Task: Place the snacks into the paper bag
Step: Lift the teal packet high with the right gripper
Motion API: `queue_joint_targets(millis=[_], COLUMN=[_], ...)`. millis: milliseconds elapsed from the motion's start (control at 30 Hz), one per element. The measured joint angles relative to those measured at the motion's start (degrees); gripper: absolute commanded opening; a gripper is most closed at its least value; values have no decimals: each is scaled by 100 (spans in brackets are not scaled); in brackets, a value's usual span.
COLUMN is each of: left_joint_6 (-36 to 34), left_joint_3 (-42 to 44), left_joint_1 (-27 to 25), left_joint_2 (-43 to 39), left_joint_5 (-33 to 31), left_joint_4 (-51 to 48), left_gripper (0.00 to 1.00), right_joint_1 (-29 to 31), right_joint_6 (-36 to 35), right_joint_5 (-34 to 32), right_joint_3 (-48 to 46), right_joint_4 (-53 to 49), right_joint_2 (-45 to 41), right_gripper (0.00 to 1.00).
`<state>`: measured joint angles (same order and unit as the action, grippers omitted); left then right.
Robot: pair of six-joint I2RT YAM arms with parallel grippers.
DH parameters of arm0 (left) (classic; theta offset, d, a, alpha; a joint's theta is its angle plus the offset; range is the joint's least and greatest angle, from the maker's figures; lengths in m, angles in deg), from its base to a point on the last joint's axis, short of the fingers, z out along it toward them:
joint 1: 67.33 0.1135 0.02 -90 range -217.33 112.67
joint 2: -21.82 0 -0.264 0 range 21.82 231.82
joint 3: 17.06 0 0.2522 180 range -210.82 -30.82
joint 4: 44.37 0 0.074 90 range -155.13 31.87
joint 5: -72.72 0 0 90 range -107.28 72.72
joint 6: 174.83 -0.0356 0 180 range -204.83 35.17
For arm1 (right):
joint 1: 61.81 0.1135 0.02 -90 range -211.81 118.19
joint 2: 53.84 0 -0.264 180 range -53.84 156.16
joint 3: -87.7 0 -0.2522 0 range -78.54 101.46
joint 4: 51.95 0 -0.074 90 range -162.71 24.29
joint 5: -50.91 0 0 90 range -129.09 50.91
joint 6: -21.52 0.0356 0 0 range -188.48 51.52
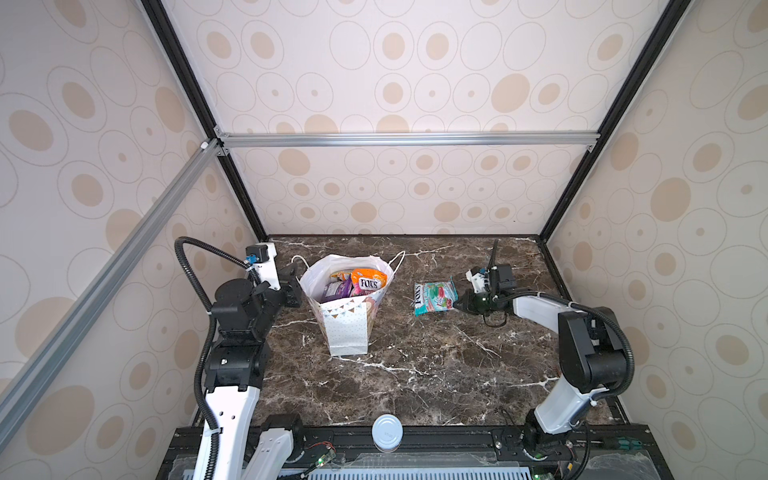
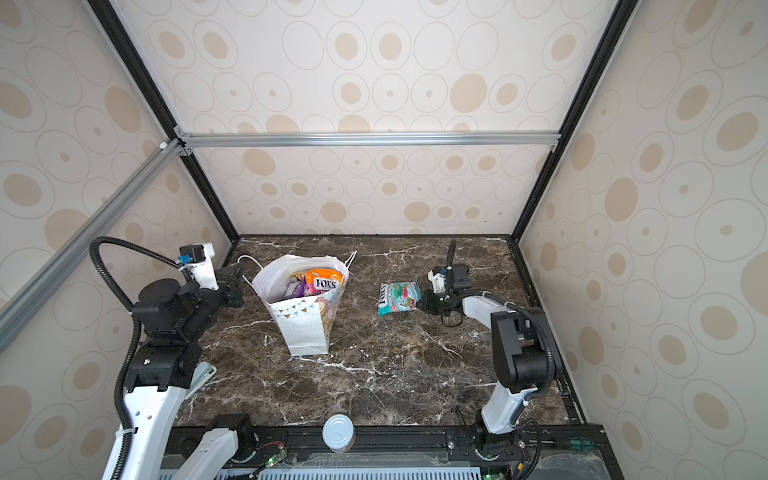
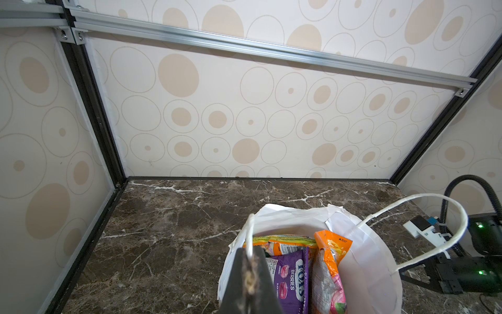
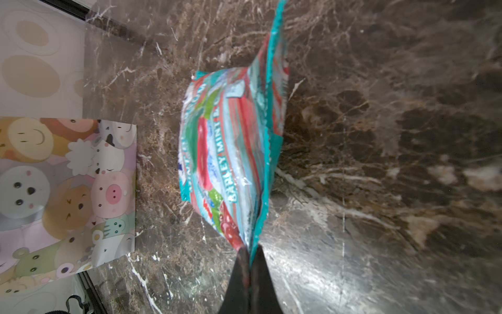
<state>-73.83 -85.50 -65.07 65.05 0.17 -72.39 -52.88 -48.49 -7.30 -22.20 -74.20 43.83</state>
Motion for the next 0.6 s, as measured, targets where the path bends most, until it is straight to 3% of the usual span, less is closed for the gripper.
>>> queue_joint_targets(millis=[600], left_joint_6=[0], left_joint_3=[0], left_joint_1=[0], left_joint_2=[0], left_joint_5=[2], left_joint_4=[0], left_gripper=[0], right_joint_1=[33], right_joint_6=[-114], right_joint_5=[208], right_joint_3=[531], right_joint_4=[-732], right_joint_2=[-1040], right_gripper=[0])
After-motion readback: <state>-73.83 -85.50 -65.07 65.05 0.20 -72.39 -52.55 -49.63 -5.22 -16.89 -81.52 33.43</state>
